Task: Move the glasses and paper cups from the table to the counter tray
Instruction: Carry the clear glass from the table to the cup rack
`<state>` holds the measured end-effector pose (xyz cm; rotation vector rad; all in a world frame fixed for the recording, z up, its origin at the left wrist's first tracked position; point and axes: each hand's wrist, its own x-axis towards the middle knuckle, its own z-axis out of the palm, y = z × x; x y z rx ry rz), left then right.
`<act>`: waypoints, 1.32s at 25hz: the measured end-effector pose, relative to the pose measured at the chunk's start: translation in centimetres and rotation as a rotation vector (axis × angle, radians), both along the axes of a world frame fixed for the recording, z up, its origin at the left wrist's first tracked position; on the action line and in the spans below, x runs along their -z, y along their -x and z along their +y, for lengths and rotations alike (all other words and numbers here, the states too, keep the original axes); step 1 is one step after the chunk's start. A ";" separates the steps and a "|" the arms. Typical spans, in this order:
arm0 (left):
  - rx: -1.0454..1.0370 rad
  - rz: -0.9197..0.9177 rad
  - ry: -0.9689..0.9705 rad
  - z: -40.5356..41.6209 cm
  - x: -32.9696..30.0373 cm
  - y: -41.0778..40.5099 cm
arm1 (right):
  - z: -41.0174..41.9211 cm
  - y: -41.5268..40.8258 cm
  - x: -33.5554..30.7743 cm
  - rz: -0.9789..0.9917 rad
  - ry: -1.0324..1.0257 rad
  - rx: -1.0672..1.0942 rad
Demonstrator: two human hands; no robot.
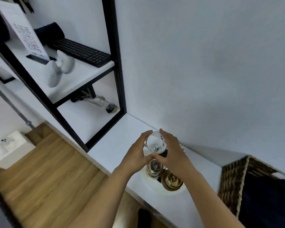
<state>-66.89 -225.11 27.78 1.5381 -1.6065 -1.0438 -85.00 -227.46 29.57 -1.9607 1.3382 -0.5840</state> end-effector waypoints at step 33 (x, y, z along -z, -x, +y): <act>0.082 0.049 -0.379 -6.3 10.7 -0.9 | -8.9 -3.8 5.4 0.833 -0.241 -0.369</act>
